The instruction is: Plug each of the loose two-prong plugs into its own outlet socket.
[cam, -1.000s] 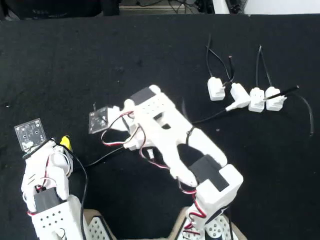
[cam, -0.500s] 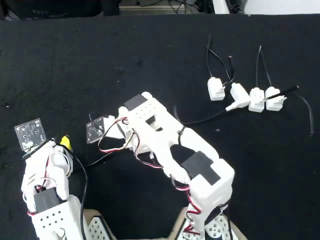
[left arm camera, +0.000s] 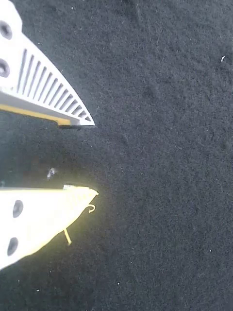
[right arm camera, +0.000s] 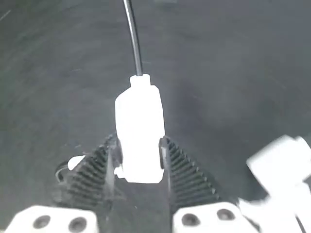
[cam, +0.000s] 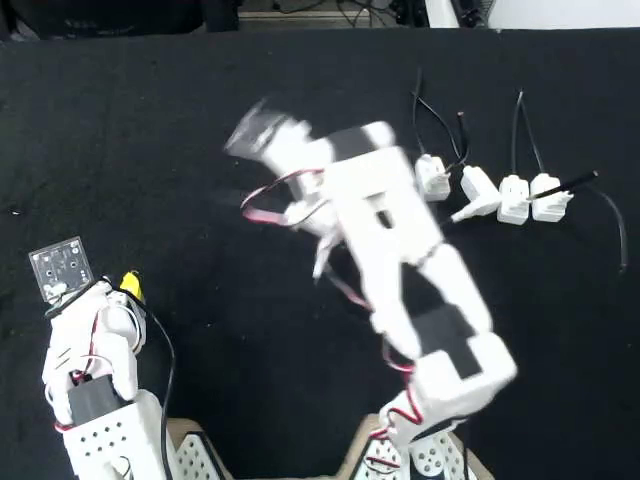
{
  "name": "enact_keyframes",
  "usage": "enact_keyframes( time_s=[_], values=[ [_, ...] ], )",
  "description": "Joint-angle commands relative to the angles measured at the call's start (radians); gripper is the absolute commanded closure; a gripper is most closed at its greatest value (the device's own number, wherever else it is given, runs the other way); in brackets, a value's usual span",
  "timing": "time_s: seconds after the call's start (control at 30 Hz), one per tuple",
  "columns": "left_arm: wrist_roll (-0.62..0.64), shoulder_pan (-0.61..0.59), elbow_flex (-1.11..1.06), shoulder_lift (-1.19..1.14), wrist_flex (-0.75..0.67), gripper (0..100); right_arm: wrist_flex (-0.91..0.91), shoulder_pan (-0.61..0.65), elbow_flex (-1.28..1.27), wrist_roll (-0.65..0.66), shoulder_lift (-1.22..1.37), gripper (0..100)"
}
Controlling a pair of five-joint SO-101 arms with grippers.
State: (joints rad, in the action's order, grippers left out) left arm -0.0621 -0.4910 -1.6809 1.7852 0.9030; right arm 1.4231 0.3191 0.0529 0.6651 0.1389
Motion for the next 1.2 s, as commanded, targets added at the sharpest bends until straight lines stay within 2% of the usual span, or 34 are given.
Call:
enact_keyframes(
  time_s=[0.0,0.1,0.2,0.4,0.73,1.07,1.17],
  values=[
    [0.005,0.002,-0.019,0.009,0.0,80,0.011,-0.238,0.15,-0.313,-0.142,98.8],
    [0.005,0.004,-0.019,0.009,-0.002,80,0.012,-0.364,0.213,-0.479,-0.104,98.8],
    [0.005,0.004,-0.019,0.009,-0.003,80,0.012,-0.411,0.249,-0.551,-0.01,98.7],
    [0.005,0.005,-0.019,0.008,-0.003,80,-0.023,-0.382,0.4,-0.563,0.243,98.7],
    [0.005,0.004,-0.019,0.005,-0.003,80,0.083,-0.321,0.73,-0.565,0.608,98.8],
    [0.005,0.004,-0.019,0.005,0.0,80,0.149,-0.324,0.972,-0.565,0.82,98.4],
    [0.005,0.004,-0.019,0.005,0.0,80,0.244,-0.305,1.067,-0.565,0.826,90.4]
  ],
)
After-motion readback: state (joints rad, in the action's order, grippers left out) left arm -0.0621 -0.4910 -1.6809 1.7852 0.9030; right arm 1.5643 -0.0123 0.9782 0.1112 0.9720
